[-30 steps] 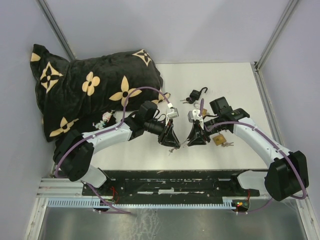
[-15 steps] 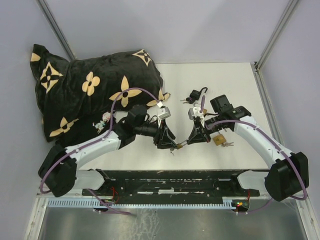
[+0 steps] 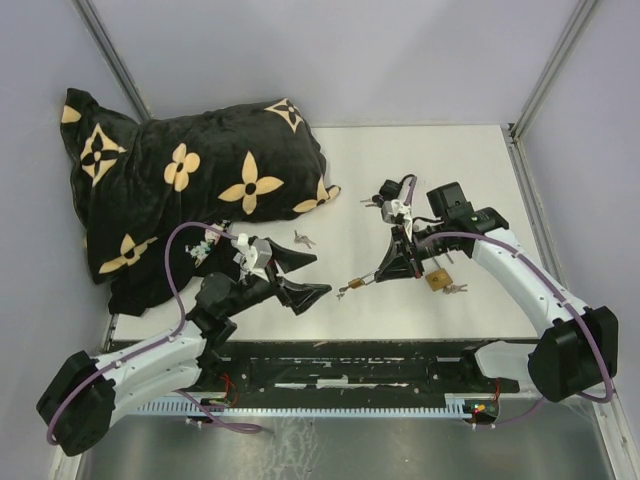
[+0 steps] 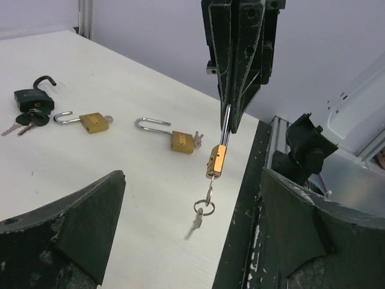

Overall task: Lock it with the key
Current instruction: Lock the lock.

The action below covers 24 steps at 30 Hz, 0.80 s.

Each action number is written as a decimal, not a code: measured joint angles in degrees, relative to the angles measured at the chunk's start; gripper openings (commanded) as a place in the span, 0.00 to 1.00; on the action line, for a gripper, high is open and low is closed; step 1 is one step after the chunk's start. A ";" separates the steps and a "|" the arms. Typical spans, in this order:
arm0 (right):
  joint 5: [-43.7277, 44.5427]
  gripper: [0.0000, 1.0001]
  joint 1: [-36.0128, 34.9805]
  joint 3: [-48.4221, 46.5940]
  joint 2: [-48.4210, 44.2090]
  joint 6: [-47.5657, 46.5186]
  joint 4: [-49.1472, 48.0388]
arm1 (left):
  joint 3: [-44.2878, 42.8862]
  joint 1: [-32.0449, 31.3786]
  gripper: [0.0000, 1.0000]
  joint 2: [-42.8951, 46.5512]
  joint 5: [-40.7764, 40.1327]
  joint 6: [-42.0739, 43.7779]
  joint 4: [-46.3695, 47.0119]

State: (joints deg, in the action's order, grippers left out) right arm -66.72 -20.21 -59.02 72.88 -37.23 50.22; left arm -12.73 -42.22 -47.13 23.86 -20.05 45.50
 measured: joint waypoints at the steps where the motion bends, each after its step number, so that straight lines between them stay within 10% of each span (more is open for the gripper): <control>1: -0.28 0.02 0.11 0.00 0.00 0.57 -0.09 | 1.16 -0.15 1.00 -0.39 -0.85 -1.20 2.69; 24: -6.62 0.02 1.16 0.00 -2.99 2.43 0.44 | 2.89 -16.06 0.94 -25.55 -7.21 11.45 39.10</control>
State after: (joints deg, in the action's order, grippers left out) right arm -73.34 -19.05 -59.02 69.89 -34.81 50.65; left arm -9.85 -58.28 -72.69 16.64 -8.60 84.60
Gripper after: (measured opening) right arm 0.038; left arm 0.959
